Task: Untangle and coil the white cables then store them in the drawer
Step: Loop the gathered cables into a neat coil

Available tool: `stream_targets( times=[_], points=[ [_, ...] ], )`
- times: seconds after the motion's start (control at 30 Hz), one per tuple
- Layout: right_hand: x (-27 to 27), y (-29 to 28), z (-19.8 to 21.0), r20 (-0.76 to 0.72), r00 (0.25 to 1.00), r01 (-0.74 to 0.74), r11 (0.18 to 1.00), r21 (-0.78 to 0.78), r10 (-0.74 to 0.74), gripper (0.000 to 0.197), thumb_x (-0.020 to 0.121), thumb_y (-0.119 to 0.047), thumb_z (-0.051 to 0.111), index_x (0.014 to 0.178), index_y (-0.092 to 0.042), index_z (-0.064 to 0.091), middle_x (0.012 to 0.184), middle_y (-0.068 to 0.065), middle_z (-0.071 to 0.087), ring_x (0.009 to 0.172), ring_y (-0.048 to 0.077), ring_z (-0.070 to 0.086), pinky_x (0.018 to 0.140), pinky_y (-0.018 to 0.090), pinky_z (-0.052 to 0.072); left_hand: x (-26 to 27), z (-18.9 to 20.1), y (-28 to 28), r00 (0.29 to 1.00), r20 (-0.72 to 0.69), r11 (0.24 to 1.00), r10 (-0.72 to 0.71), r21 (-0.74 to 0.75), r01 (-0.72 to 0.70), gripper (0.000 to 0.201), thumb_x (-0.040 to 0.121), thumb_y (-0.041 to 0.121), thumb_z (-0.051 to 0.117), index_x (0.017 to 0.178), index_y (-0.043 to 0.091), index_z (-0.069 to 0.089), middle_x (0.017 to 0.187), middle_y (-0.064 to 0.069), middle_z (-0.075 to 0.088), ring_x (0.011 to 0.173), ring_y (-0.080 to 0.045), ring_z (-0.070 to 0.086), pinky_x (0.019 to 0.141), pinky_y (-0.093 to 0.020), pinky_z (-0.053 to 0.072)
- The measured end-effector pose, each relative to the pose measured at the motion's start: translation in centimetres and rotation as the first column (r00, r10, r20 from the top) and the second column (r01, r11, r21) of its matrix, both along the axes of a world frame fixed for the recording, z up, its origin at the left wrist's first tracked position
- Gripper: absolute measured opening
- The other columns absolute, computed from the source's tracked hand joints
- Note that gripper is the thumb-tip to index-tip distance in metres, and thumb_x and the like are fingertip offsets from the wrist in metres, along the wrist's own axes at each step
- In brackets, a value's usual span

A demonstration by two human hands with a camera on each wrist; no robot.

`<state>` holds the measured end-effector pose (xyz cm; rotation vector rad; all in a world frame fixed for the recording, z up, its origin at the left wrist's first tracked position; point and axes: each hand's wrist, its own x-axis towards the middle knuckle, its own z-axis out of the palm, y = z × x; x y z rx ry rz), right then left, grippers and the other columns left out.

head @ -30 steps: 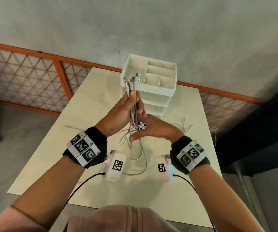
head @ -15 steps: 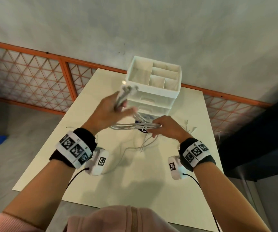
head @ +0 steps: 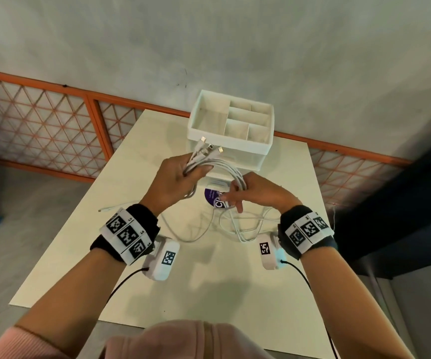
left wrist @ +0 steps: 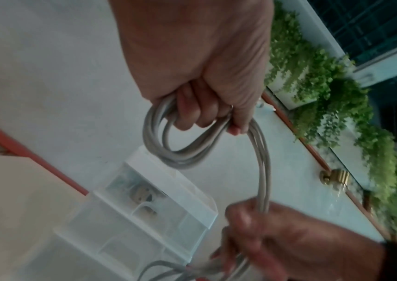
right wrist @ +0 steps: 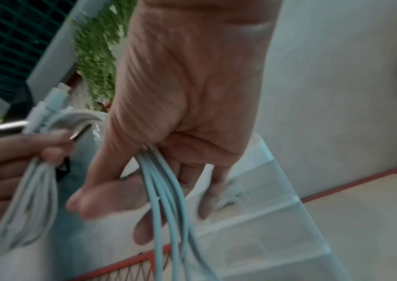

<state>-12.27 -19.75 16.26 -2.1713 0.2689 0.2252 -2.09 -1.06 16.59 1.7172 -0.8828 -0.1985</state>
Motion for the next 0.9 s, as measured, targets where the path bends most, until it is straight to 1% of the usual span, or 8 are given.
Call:
stream_targets(
  times=[0.1,0.3,0.43,0.53,0.63,0.73,0.8,0.9],
  points=[
    [-0.2,-1.5,-1.7,-0.032,0.999,0.037,0.996,-0.076,-0.039,0.031,0.077,-0.036,0.075,0.065,-0.009,0.068,0.076,0.017,0.070,0.077,0.023,0.064,0.079,0.028,0.044,0.2,0.3,0.2,0.995,-0.064,0.989,0.070,-0.124,-0.077,0.022,0.089,0.017,0.063,0.069,0.025,0.059,0.051,0.011,0.051,0.045,-0.004,0.039,0.049,-0.016,0.032],
    [-2.5,-4.4,-6.7,-0.067,0.947,0.306,0.946,-0.108,-0.314,0.032,0.078,-0.039,0.073,0.060,-0.012,0.068,0.062,0.003,0.069,0.064,0.018,0.066,0.077,0.035,0.049,2.2,2.1,1.4,0.959,-0.203,0.915,0.196,-0.315,-0.253,0.026,0.095,0.016,0.054,0.069,0.018,0.055,0.039,0.018,0.046,0.036,0.002,0.035,0.043,-0.010,0.028],
    [-3.6,-6.2,-7.0,0.099,0.824,0.567,0.807,-0.167,-0.558,0.048,0.083,-0.046,0.065,0.075,0.001,0.062,0.057,0.005,0.061,0.054,0.020,0.054,0.059,0.030,0.041,4.1,0.1,2.2,0.952,-0.032,0.947,0.304,-0.095,-0.306,0.025,0.090,0.029,0.060,0.067,0.021,0.059,0.053,0.009,0.055,0.050,-0.010,0.049,0.051,-0.021,0.036],
    [-3.8,-7.4,-5.1,0.359,0.738,0.666,0.704,-0.247,-0.572,0.041,0.085,-0.039,0.066,0.076,0.000,0.052,0.062,0.005,0.054,0.060,0.024,0.050,0.061,0.030,0.036,3.7,-2.6,2.3,0.941,0.161,0.939,0.298,0.128,-0.320,0.023,0.089,0.027,0.062,0.078,0.007,0.066,0.069,-0.014,0.063,0.066,-0.029,0.059,0.053,-0.021,0.034],
    [-3.9,-8.1,-3.4,0.459,0.710,0.690,0.656,-0.305,-0.534,0.032,0.086,-0.034,0.065,0.082,-0.010,0.045,0.067,-0.001,0.049,0.068,0.024,0.049,0.071,0.036,0.040,3.0,-4.2,2.2,0.932,0.242,0.877,0.271,0.336,-0.342,0.027,0.084,0.029,0.068,0.084,0.002,0.063,0.074,-0.018,0.063,0.077,-0.038,0.061,0.060,-0.030,0.033],
    [-4.1,-8.3,-3.7,0.269,0.827,0.559,0.663,-0.499,-0.494,0.028,0.087,-0.033,0.063,0.088,-0.012,0.045,0.085,0.005,0.055,0.084,0.027,0.054,0.088,0.045,0.041,3.0,-4.9,2.3,0.967,0.143,0.877,0.211,0.409,-0.252,0.034,0.073,0.034,0.079,0.089,0.009,0.064,0.058,-0.001,0.048,0.061,-0.027,0.053,0.056,-0.029,0.034],
    [-4.5,-7.9,-4.9,-0.089,0.892,0.307,0.739,-0.599,-0.443,0.028,0.086,-0.036,0.064,0.094,-0.012,0.052,0.100,0.010,0.063,0.097,0.030,0.058,0.093,0.043,0.041,2.8,-4.7,2.2,0.987,0.026,0.912,0.157,0.380,-0.155,0.032,0.069,0.037,0.081,0.088,0.019,0.064,0.052,0.004,0.041,0.051,-0.013,0.043,0.049,-0.016,0.032],
    [-5.3,-6.8,-6.9,-0.569,0.772,-0.084,0.841,-0.534,-0.284,0.050,0.072,-0.051,0.073,0.104,-0.013,0.063,0.112,0.004,0.067,0.099,0.024,0.060,0.091,0.037,0.046,2.2,-4.5,1.8,0.995,-0.068,0.956,0.069,0.288,-0.047,0.021,0.087,0.040,0.063,0.082,0.020,0.059,0.051,0.007,0.042,0.046,-0.004,0.041,0.054,-0.019,0.033]
  ],
)
